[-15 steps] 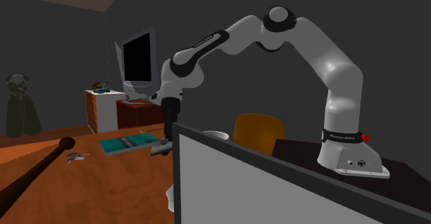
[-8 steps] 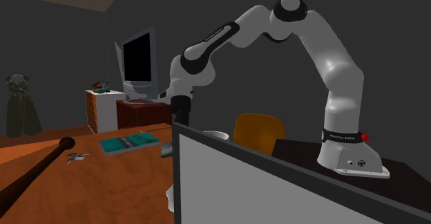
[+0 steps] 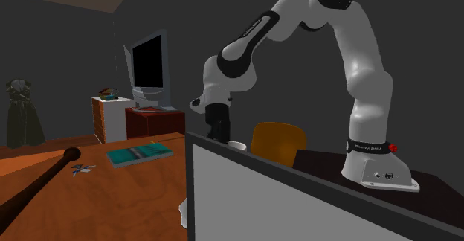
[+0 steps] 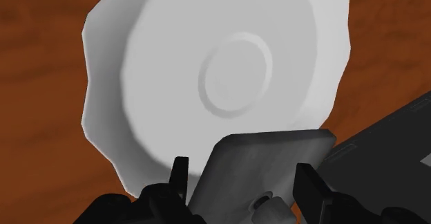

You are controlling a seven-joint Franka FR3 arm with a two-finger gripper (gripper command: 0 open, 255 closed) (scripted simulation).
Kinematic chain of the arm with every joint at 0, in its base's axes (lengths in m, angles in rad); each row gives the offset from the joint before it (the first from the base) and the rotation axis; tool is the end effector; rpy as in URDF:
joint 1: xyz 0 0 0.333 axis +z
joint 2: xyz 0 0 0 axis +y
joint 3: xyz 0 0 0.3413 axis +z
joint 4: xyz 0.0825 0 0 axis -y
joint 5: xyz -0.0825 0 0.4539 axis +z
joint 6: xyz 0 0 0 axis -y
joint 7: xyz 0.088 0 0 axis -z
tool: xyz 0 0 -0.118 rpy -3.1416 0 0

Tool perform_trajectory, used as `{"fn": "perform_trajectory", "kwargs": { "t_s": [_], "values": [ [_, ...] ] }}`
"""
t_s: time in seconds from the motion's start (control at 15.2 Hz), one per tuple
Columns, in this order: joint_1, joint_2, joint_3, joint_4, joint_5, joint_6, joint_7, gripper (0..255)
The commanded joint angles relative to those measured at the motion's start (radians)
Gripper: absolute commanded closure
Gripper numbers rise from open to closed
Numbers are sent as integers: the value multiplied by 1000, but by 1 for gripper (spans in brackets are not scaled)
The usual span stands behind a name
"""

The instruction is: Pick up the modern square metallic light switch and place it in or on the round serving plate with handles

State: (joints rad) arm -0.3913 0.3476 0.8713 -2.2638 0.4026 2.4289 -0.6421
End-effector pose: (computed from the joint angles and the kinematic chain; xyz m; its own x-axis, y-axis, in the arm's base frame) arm 0.5058 0.2835 0.2171 0.7289 0.6700 0.1408 0.6423 -0.5979 -0.4795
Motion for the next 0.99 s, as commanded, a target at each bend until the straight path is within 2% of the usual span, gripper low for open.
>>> {"fn": "perform_trajectory", "kwargs": {
  "t_s": [0.0,0.2,0.92],
  "values": [
    [-20,-54,51,-72,67,30,-21,255],
    [-45,-141,141,-165,191,61,-59,255],
    [63,52,25,-171,74,234,-39,255]
  ]
}}
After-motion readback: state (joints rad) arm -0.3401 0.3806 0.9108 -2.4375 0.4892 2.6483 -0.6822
